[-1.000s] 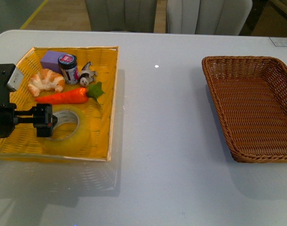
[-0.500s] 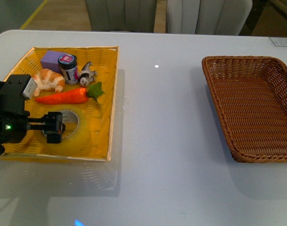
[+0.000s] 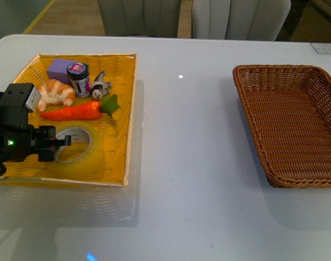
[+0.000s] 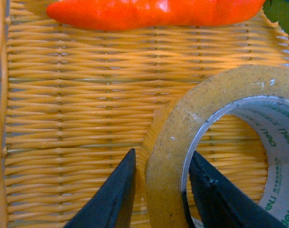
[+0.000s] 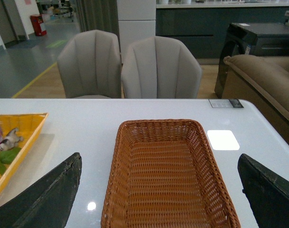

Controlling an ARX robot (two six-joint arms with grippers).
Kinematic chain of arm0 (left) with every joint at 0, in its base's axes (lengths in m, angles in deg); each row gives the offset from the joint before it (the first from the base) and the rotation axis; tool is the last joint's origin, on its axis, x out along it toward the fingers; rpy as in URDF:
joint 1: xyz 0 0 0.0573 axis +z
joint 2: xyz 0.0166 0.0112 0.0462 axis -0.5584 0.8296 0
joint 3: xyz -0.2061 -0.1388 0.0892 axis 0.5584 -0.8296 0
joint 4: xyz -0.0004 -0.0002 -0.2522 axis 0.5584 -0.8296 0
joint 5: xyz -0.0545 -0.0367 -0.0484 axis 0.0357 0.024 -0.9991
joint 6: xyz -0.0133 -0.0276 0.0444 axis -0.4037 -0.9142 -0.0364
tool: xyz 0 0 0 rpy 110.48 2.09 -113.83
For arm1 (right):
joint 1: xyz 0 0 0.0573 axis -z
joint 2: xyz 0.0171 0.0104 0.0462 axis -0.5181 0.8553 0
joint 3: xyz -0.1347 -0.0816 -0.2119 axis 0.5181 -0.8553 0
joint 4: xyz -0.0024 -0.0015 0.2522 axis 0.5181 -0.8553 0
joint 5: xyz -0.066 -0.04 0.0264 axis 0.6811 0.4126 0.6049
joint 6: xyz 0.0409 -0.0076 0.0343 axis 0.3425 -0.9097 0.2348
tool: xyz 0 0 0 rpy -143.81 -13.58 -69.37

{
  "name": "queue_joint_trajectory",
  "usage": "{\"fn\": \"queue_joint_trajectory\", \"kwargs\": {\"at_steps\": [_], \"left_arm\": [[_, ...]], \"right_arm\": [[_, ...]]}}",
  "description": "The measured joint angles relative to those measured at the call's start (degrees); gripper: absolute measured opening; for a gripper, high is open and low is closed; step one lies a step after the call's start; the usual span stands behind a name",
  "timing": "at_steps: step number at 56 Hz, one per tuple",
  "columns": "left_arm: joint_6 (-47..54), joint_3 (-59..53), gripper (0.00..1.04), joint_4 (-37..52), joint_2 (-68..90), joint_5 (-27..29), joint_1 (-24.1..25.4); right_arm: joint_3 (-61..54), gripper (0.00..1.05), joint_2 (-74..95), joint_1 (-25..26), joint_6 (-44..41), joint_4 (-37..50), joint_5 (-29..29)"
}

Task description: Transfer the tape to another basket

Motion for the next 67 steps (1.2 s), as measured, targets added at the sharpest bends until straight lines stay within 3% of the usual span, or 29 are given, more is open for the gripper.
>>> {"fn": "queue_joint_trajectory", "kwargs": {"at_steps": [5, 30, 44, 54, 67], "left_arm": [[-0.9, -0.9, 0.15, -0.1, -2.2, 0.7, 0.1], [-2.9, -5.6, 0.15, -4.1, -23.2, 1.2, -0.7], [-6.9, 2.6, 0.15, -11.6, -27.6, 3.1, -10.3], [-10.5, 12.9, 0.15, -15.5, -26.6, 3.9, -21.0], [-13.4, 19.7, 0.15, -18.6, -22.9, 4.9, -27.5]], "right_arm": [[0.0, 0.96, 0.0, 0.0, 0.0, 0.0, 0.0], [0.0, 0.96, 0.0, 0.0, 0.0, 0.0, 0.0], [0.0, 0.96, 0.0, 0.0, 0.0, 0.0, 0.0], [0.0, 0.96, 0.0, 0.0, 0.0, 0.0, 0.0], [0.0, 0.96, 0.0, 0.0, 0.0, 0.0, 0.0]]}}
